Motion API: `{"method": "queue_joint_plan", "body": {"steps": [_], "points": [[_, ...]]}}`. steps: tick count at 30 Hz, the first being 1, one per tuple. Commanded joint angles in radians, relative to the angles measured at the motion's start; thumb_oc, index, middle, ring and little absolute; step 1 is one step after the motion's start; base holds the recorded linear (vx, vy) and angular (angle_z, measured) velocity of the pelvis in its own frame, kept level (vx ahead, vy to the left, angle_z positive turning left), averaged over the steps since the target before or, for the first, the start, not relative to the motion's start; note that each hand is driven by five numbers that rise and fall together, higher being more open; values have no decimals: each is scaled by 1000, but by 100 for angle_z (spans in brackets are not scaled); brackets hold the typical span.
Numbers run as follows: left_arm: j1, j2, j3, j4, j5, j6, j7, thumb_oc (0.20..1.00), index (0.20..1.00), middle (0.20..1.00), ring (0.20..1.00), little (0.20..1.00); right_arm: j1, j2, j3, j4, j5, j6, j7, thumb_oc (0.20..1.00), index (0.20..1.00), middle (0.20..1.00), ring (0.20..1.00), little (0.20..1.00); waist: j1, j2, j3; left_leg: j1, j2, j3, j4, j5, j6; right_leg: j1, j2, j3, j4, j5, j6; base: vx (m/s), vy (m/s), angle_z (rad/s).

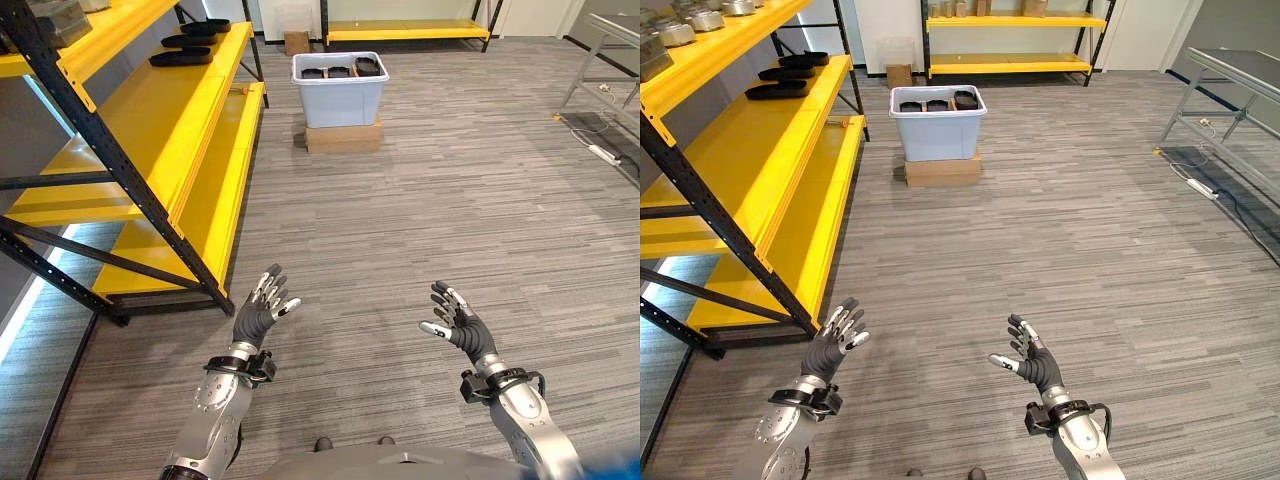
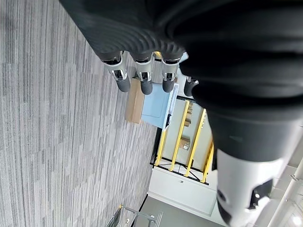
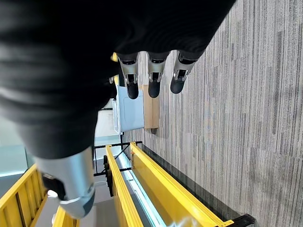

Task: Move parts from the plastic box to the shelf.

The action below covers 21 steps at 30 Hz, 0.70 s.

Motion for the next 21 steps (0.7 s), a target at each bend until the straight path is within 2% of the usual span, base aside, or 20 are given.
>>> {"method": "queue_joint_plan", "body": {"steps": [1, 21], "points": [[-27, 26, -5, -19, -8, -45, -12, 1000, 1000, 1000, 1000, 1000, -33, 2, -21, -39, 30, -47, 10, 1000, 1000, 1000, 1000, 1000, 7, -9, -26, -5, 87, -31, 14, -39, -71, -20, -119, 1, 18, 7, 105, 0, 0, 0], [-32, 35, -11, -18, 24, -46, -4, 1000, 1000, 1000, 1000, 1000, -30, 4, -11, -32, 48, -37, 13, 1000, 1000, 1000, 1000, 1000, 6, -13, -29, -1, 88, -27, 11, -45, -70, -17, -120, 5, 15, 5, 106, 0, 0, 0]]}}
